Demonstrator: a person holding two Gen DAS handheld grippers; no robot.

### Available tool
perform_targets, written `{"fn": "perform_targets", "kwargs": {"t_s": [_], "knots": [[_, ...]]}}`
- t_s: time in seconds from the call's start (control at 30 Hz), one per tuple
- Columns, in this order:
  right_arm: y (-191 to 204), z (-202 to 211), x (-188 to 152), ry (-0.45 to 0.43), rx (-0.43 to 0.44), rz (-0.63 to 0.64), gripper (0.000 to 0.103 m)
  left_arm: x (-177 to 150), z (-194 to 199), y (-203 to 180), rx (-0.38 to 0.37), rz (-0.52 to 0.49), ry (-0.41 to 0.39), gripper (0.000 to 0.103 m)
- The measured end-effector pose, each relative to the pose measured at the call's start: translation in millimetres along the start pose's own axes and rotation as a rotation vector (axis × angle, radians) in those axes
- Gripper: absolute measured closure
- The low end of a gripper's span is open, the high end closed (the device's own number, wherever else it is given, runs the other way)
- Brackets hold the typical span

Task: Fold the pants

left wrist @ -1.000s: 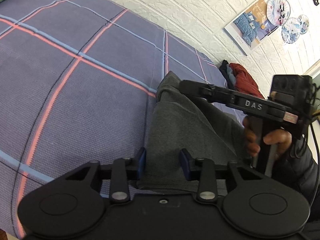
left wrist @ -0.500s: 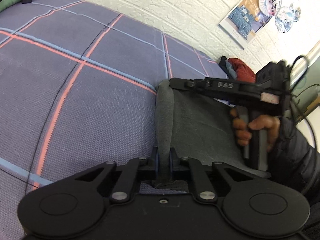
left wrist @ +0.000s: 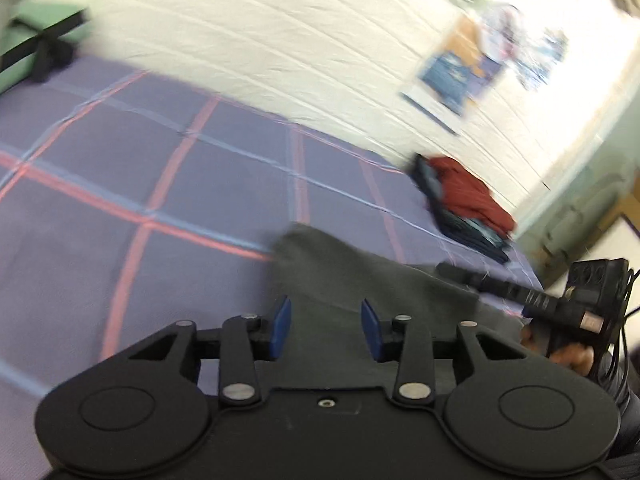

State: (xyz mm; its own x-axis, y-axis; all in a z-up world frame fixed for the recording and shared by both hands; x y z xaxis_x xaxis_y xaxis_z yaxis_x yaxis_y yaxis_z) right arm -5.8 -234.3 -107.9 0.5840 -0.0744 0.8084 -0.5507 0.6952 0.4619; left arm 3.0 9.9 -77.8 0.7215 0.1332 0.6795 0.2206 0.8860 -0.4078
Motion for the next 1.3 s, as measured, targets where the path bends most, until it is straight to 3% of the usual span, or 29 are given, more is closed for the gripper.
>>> {"fn": "perform_targets", "kwargs": {"t_s": [0.17,0.23,0.27,0.3,0.33,0.37,0.4,0.53,0.6,0.8,0.93,0.97,1.07,1.13,1.2,1.3], "knots": [[-18,-11,-31,0.038,-0.053,-0.031,0.064,-34,-43,-23,0.011,-0.093,0.118,0.0],[-45,-15,-27,-0.007,-0.174,-0.052,0.086,-45,-54,-19,0.037,-0.119,0.125,0.0],[-60,-14,-25,-0.035,-0.194,-0.118,0.103,-45,-56,-18,0.038,-0.106,0.12,0.0],[-68,-11,-23,-0.053,-0.172,-0.202,0.103,-42,-55,-18,0.039,-0.087,0.126,0.0],[-67,-8,-20,-0.062,-0.142,-0.24,0.1,-37,-51,-19,0.034,-0.066,0.132,0.0],[-61,-2,-18,-0.07,-0.135,-0.217,0.078,-30,-47,-20,0.017,-0.05,0.119,0.0],[-54,4,-16,-0.075,-0.146,-0.167,0.067,-23,-43,-24,0.007,-0.043,0.096,0.0],[-38,46,-25,-0.101,-0.232,-0.063,0.053,-1,-44,-51,-0.041,-0.091,0.03,0.0],[-44,77,-32,-0.15,-0.295,-0.083,0.033,2,-52,-67,-0.082,-0.109,0.038,0.0],[-91,192,-47,-0.309,-0.62,-0.164,0.019,-15,-87,-110,-0.13,-0.165,0.101,0.0],[-119,251,-57,-0.386,-0.781,-0.214,0.008,-28,-103,-134,-0.141,-0.195,0.137,0.0],[-129,260,-61,-0.39,-0.791,-0.229,0.002,-30,-106,-138,-0.142,-0.207,0.144,0.0],[-154,273,-69,-0.381,-0.789,-0.292,0.0,-35,-116,-150,-0.13,-0.242,0.163,0.0],[-169,272,-77,-0.355,-0.733,-0.36,0.0,-38,-120,-155,-0.122,-0.254,0.167,0.0],[-174,267,-90,-0.319,-0.622,-0.446,0.0,-41,-124,-159,-0.111,-0.268,0.177,0.0],[-163,268,-96,-0.284,-0.543,-0.453,0.0,-45,-130,-164,-0.103,-0.287,0.201,0.0]]}}
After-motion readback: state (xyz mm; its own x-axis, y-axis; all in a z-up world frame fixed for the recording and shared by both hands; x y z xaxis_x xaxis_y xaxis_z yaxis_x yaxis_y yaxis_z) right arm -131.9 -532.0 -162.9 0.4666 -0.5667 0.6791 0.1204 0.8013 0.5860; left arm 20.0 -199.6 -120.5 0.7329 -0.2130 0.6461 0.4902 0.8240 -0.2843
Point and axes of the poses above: each gripper's, at about its wrist camera, not at the fingertips, and z roughly against the way its jaws point, y to its left, x to its top, the point moved 9 cm from there along -z, roughly the way its jaws point, and after that the axes turned 7 degrees about x, right-handed, at the moved point
